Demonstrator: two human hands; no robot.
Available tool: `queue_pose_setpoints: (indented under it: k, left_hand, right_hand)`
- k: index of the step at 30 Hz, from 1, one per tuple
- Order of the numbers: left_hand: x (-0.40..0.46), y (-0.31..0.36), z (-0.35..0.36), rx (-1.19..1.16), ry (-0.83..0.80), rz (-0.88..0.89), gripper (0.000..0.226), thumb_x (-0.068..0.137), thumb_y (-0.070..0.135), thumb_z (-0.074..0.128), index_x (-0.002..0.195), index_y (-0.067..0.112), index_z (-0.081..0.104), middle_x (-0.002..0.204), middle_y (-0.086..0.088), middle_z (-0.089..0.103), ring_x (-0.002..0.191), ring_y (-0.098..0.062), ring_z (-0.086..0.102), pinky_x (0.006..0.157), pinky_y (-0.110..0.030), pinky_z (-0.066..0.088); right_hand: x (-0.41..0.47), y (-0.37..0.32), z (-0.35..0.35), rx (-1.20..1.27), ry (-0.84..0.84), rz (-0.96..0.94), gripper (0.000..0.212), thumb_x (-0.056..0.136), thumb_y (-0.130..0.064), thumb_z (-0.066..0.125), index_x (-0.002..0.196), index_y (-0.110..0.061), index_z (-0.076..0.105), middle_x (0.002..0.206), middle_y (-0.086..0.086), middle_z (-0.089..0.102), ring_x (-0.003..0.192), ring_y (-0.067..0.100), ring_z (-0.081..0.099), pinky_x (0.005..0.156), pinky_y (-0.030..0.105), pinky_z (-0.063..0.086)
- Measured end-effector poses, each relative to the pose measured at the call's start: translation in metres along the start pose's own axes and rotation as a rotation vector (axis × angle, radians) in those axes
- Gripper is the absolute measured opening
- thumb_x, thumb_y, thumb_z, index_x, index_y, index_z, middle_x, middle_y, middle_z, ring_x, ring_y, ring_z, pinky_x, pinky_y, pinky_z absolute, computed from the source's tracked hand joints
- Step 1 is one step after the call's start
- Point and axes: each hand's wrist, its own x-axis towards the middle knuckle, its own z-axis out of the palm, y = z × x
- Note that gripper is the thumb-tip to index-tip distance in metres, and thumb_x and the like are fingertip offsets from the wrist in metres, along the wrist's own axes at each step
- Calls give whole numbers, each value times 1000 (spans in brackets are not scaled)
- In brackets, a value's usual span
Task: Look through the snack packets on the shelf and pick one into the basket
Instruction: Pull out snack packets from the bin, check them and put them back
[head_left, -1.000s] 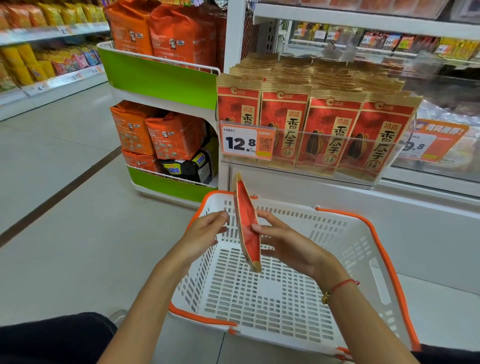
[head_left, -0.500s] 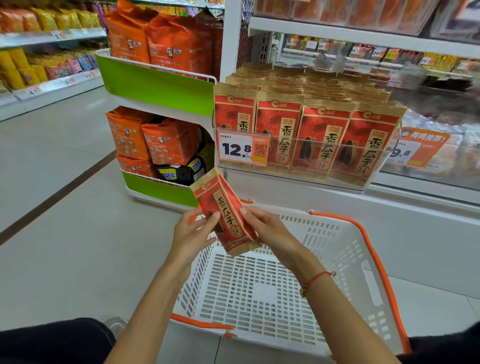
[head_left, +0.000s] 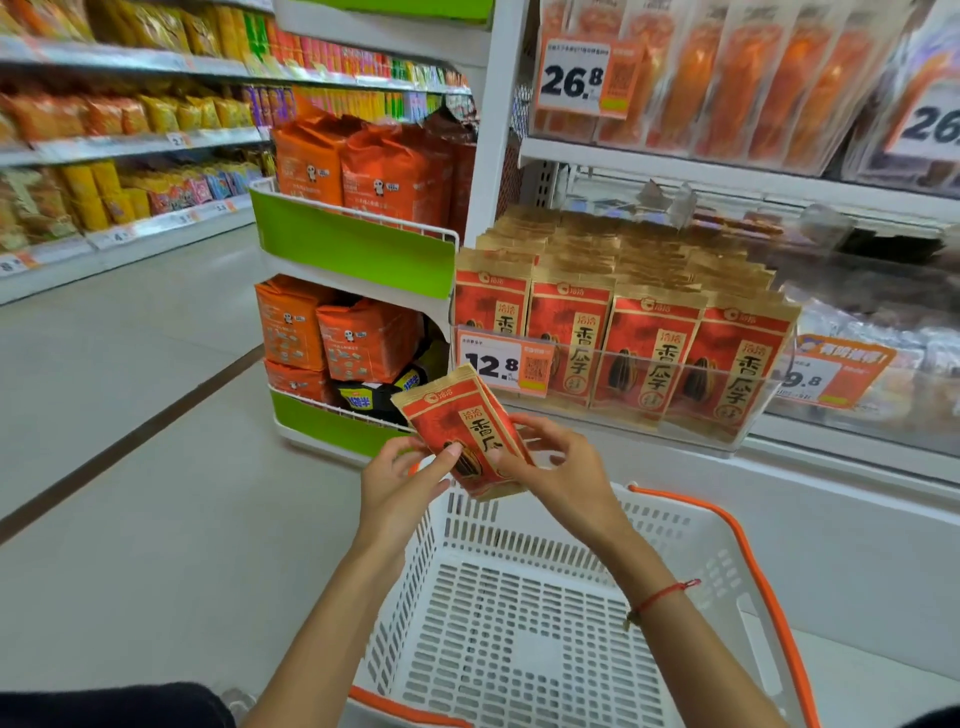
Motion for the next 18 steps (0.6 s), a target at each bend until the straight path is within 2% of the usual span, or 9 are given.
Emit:
queue_pose_setpoints:
  k: [3, 5, 7, 10, 14, 18]
  left_hand:
    - [-2, 15, 7, -8, -21, 67, 25, 85, 13, 73, 104, 4, 60, 97, -7, 71, 88, -12, 70, 69, -18, 53]
    - [-4, 26, 11, -27, -26, 104, 23, 85, 13, 73, 103, 6, 61, 94, -6, 74, 89, -17, 71, 73, -23, 56]
    - [-4, 41, 15, -45, -6, 137, 17, 84, 13, 74, 97, 11, 62, 87, 0, 74, 88, -19, 72, 71, -26, 56]
    - [-2, 64, 21, -43, 23, 196, 15, 86, 10, 71, 93, 18, 61, 88, 0, 72, 83, -10, 70, 64, -18, 55]
    - [11, 102, 32, -11, 27, 279, 13, 88, 9, 68, 96, 16, 60, 92, -2, 72, 86, -11, 70, 64, -20, 54]
    - [32, 145, 45, 40, -18, 334, 14, 91, 10, 64, 96, 20, 56, 94, -2, 69, 87, -10, 67, 67, -22, 54]
  right_hand:
    - [6, -14, -9, -137, 73, -141, 33, 84, -27, 74, 116, -29, 66, 106, -11, 67, 98, 4, 59, 72, 0, 37]
    - [8, -26, -14, -207, 126, -209, 32, 83, -28, 75, 114, -29, 66, 106, -11, 67, 95, 1, 58, 73, 2, 38]
    - [9, -42, -20, -258, 168, -277, 34, 82, -30, 76, 114, -29, 66, 108, -11, 65, 95, 3, 58, 77, 10, 42]
    - [13, -67, -29, -309, 193, -378, 35, 81, -39, 75, 113, -31, 66, 106, -13, 65, 93, 3, 59, 79, 20, 49]
    - [33, -105, -43, -321, 215, -408, 36, 80, -43, 72, 113, -29, 67, 95, -22, 59, 85, -4, 56, 75, 23, 52]
    - [62, -141, -53, -386, 238, -443, 41, 83, -43, 68, 120, -27, 65, 99, -10, 62, 86, 6, 59, 78, 37, 55]
